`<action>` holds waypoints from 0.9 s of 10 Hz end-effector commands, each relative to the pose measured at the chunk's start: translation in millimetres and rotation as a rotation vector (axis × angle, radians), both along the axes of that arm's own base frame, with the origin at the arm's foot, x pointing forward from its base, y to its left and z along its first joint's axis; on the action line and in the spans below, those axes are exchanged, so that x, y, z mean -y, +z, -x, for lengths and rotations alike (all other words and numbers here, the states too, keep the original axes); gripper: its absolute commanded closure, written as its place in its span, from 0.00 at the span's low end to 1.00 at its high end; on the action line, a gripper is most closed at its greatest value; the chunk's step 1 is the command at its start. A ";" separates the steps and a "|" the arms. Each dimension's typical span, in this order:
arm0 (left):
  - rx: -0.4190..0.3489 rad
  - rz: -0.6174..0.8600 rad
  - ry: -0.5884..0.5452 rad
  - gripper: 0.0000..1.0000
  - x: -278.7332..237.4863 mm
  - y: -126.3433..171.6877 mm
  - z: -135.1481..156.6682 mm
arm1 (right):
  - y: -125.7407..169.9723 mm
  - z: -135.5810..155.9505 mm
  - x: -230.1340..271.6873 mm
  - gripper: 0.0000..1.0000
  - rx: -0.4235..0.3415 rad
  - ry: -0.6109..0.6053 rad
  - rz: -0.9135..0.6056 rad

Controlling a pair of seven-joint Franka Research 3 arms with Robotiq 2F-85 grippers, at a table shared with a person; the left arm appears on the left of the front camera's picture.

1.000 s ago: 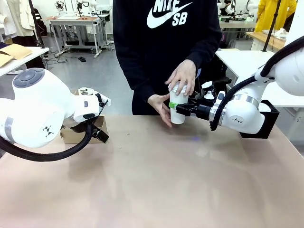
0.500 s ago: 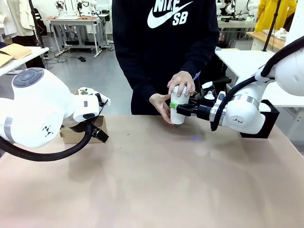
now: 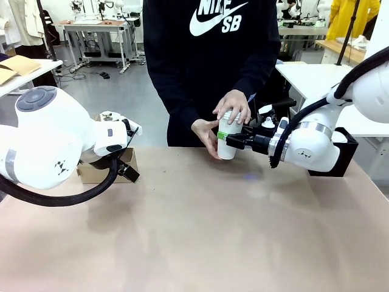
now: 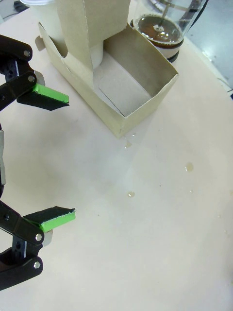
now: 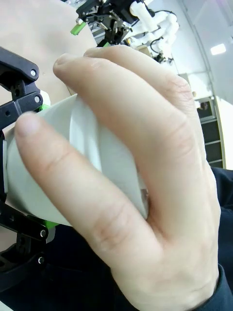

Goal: Pour a drink into a cup and package it in a carrier.
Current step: When a person places the Paper Cup Lid on the 600 ml Paper Cup , lift the 600 ml Paper Cup.

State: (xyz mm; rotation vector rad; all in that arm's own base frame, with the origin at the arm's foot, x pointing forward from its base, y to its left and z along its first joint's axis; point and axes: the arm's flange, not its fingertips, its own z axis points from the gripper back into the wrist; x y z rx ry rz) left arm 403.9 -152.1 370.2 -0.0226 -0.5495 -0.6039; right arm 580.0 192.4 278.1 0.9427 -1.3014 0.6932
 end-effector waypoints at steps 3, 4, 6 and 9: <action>0.000 0.002 -0.001 0.00 -0.3 0.2 0.2 | 6.5 -0.8 -3.5 0.19 0.008 -0.001 -0.004; 0.000 0.002 -0.001 0.00 -0.3 0.2 0.2 | 6.5 -0.8 -3.5 0.19 0.008 -0.001 -0.004; 0.000 0.002 -0.001 0.00 -0.3 0.2 0.2 | 6.5 -0.8 -3.5 0.19 0.008 -0.001 -0.004; 0.000 0.002 -0.001 0.00 -0.3 0.2 0.2 | 6.5 -0.8 -3.5 0.19 0.008 -0.001 -0.004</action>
